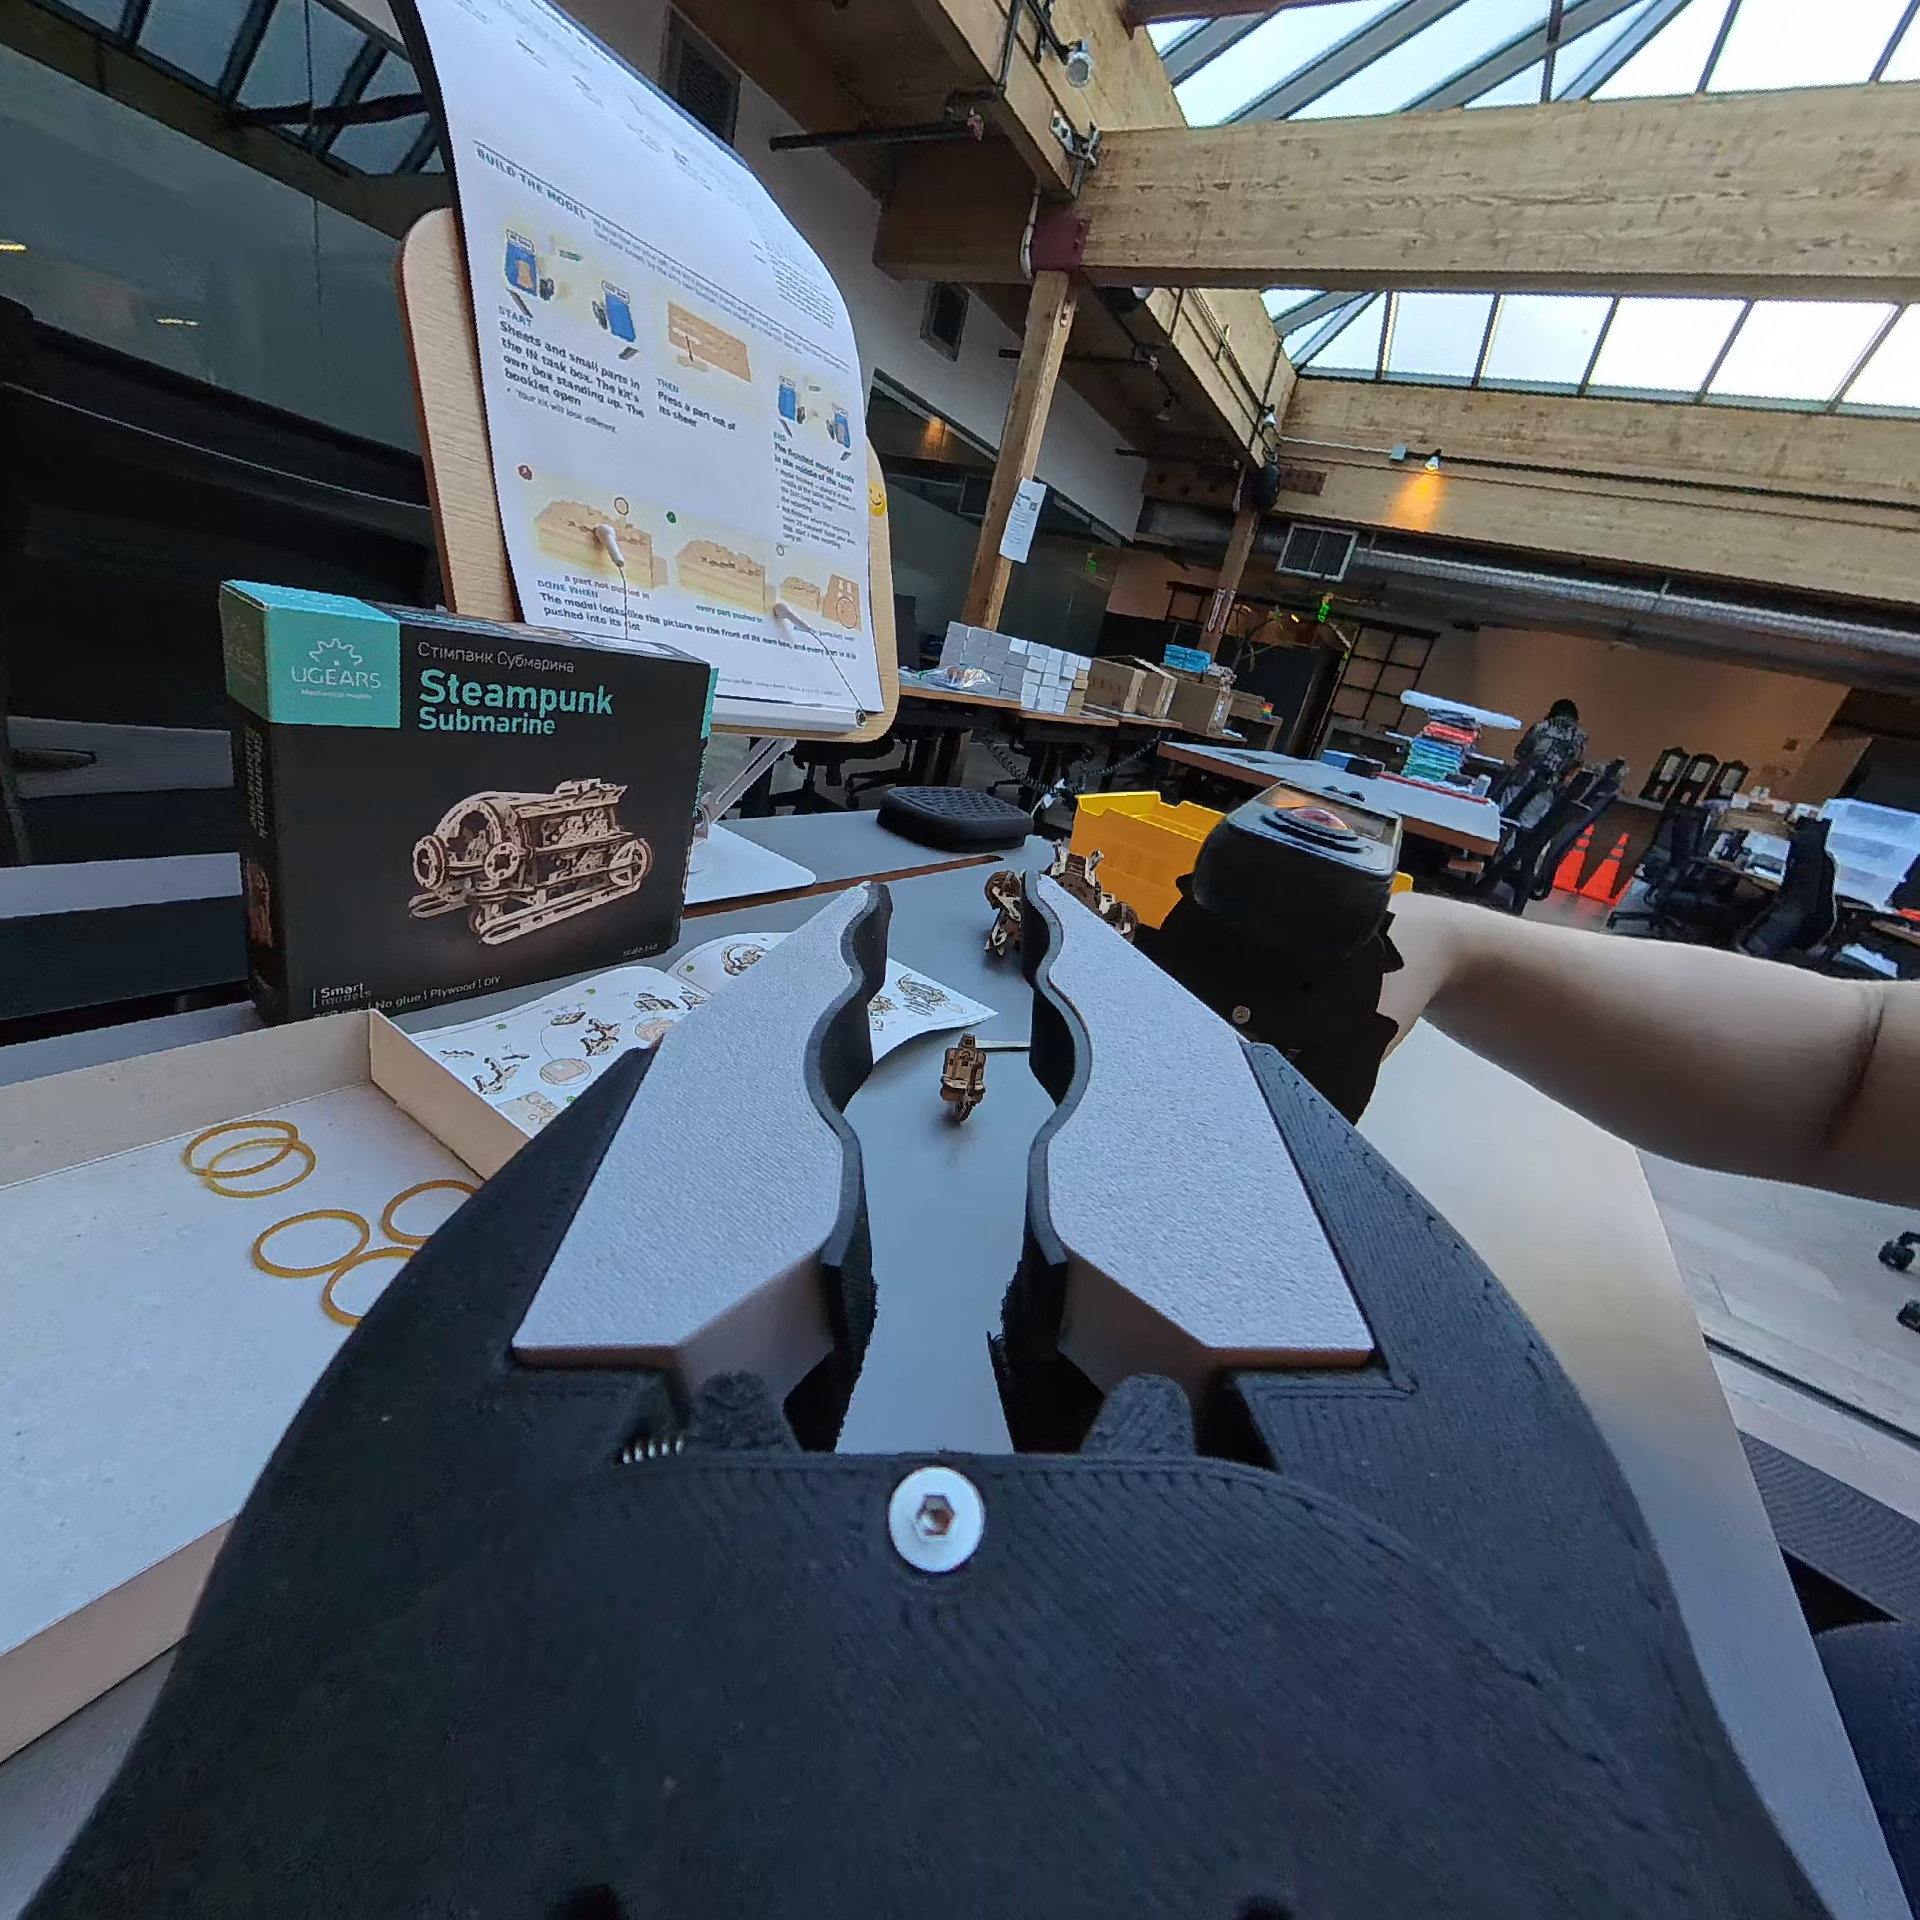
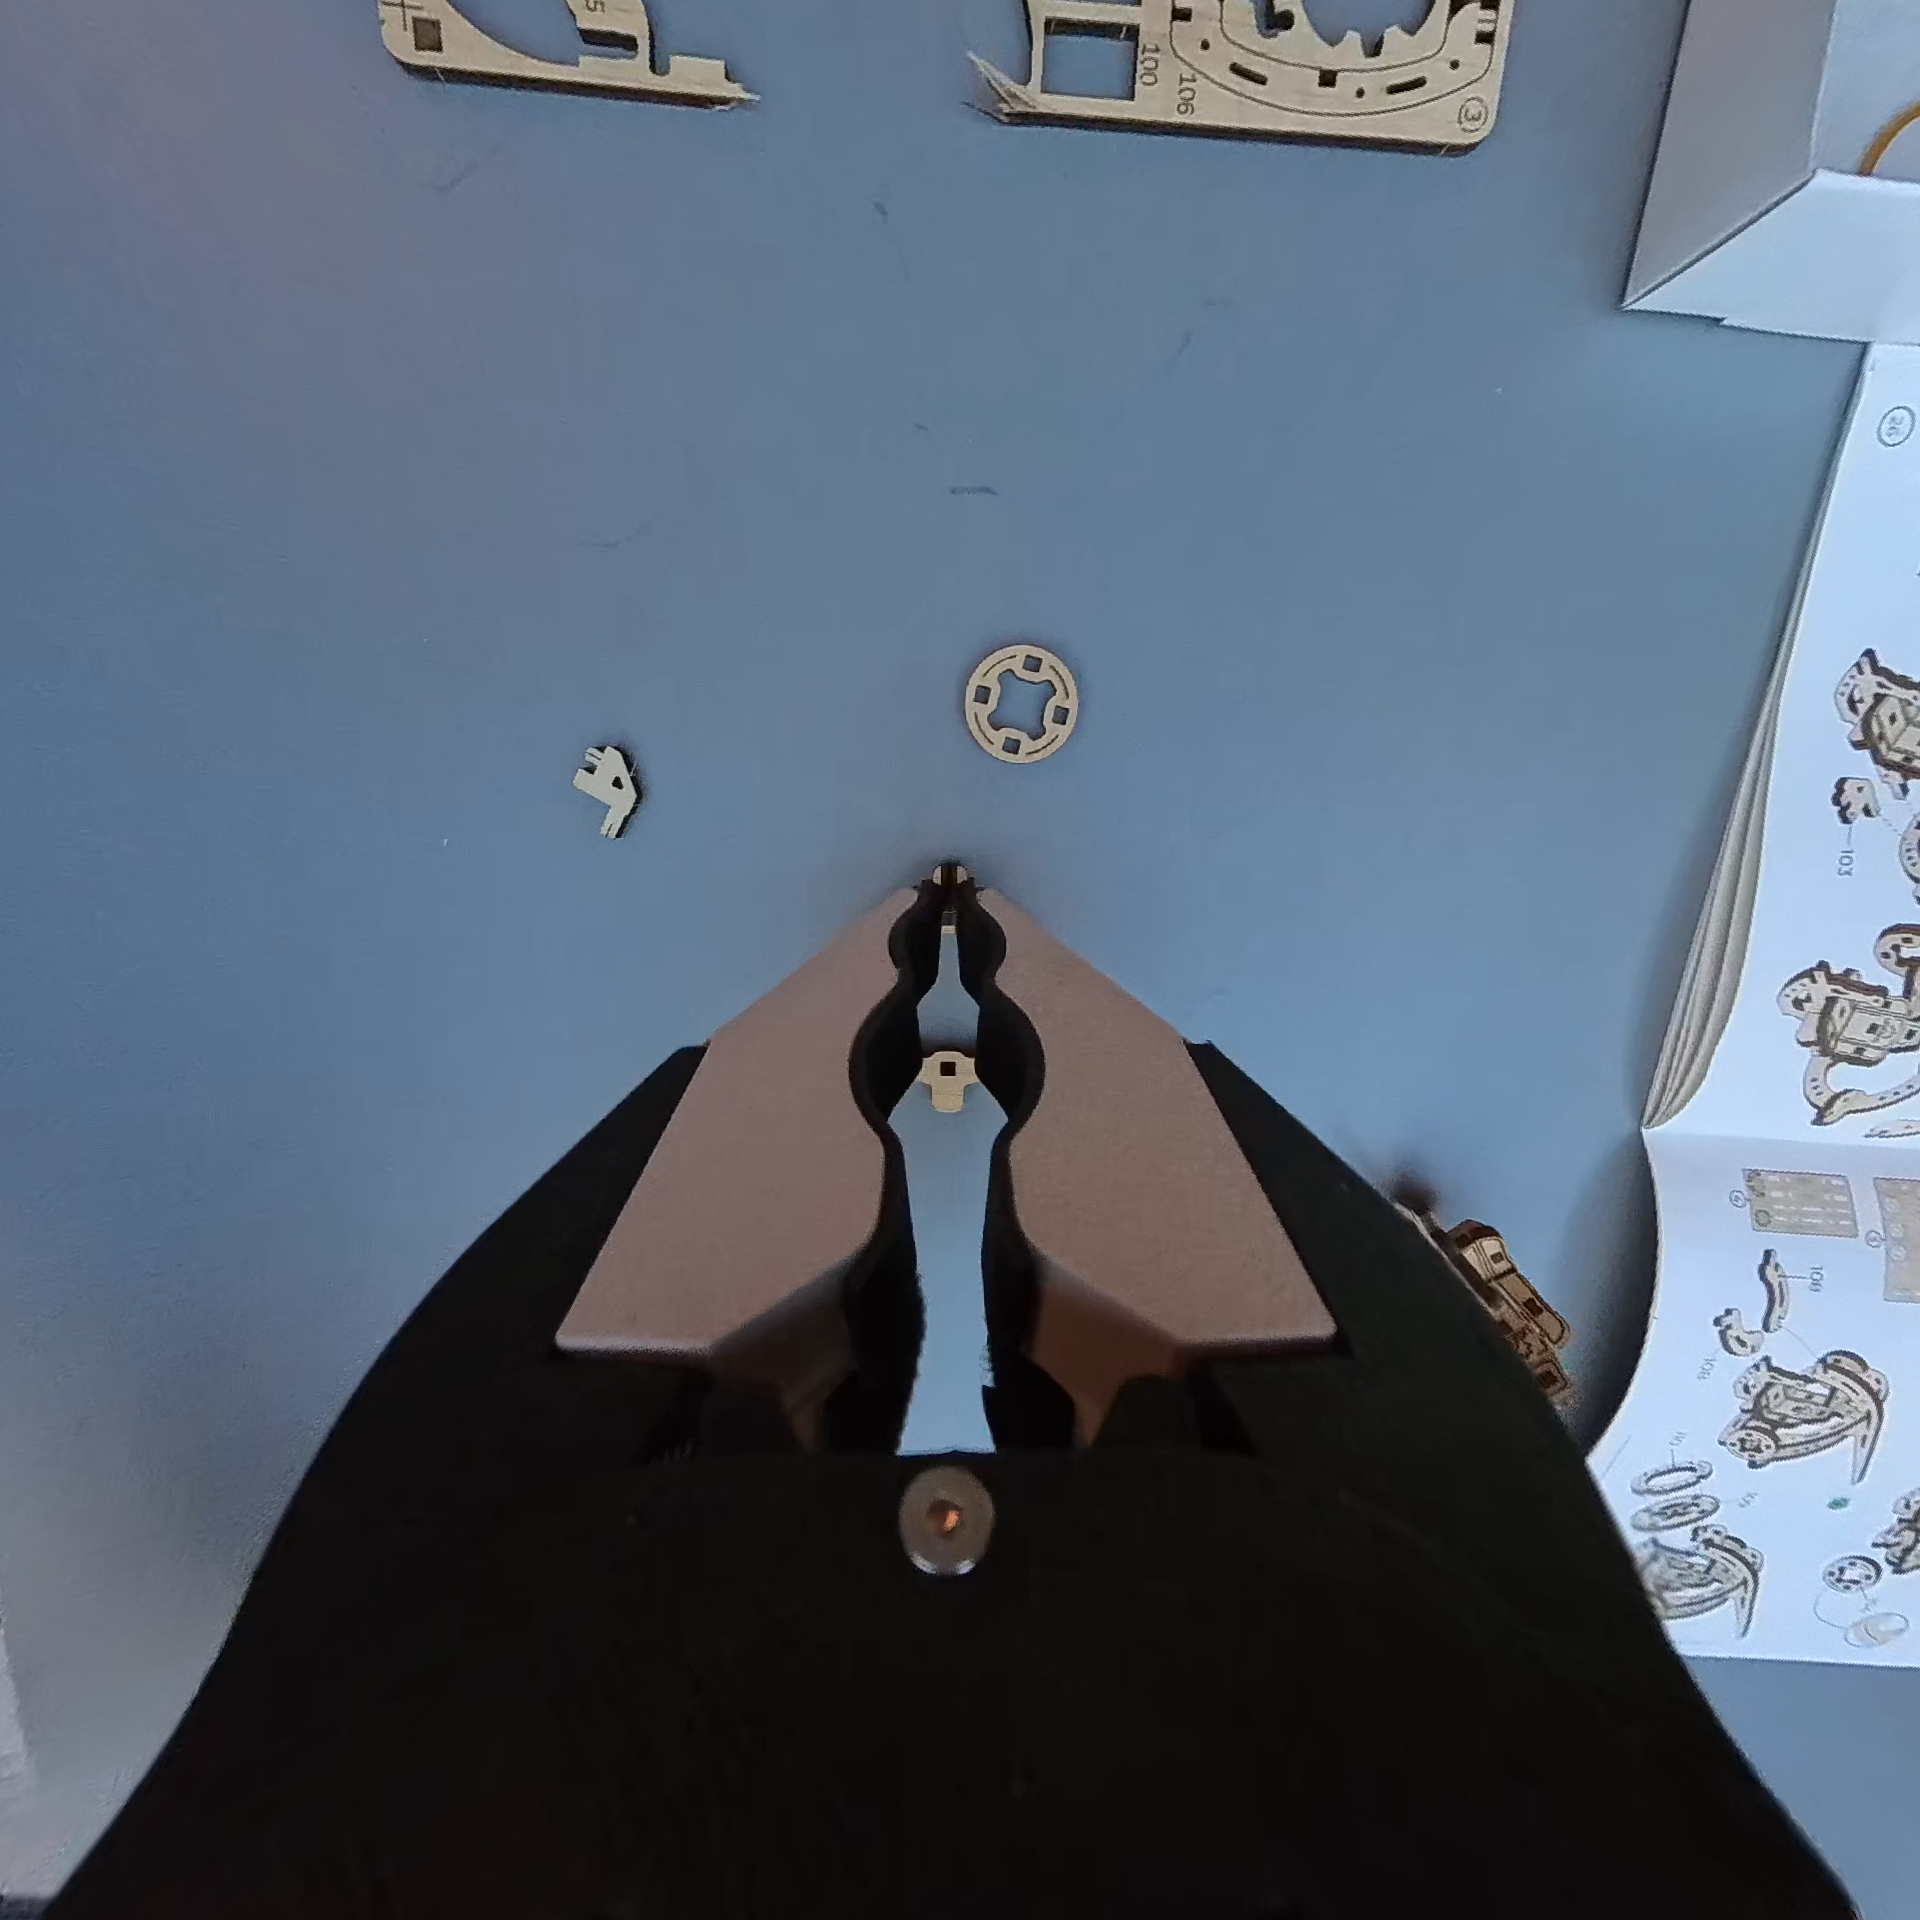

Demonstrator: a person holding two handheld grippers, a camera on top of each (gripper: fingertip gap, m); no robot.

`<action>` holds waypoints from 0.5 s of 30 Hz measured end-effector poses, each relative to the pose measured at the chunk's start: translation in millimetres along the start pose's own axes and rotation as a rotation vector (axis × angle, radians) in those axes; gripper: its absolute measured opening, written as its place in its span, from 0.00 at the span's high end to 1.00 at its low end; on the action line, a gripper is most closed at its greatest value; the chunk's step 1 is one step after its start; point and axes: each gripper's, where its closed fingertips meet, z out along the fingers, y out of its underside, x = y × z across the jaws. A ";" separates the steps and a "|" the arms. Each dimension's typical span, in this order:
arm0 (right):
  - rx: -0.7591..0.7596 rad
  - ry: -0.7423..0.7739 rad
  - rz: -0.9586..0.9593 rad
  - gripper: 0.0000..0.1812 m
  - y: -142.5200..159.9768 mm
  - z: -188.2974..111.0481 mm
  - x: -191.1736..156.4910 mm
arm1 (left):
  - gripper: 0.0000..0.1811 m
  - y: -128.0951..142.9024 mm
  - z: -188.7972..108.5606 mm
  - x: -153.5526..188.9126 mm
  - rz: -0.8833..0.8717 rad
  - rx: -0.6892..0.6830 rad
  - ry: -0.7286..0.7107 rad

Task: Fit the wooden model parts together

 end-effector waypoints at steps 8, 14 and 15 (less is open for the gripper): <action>0.141 -0.010 0.068 1.00 2.5 -1.7 -0.9 | 0.87 -0.9 -0.2 0.8 0.000 0.005 0.002; 0.173 0.029 0.075 1.00 6.2 -4.1 -1.5 | 0.87 2.9 2.1 2.6 0.006 -0.010 0.007; 0.164 0.033 0.070 1.00 6.3 -4.1 -1.4 | 0.87 3.6 2.4 2.6 0.007 -0.013 0.007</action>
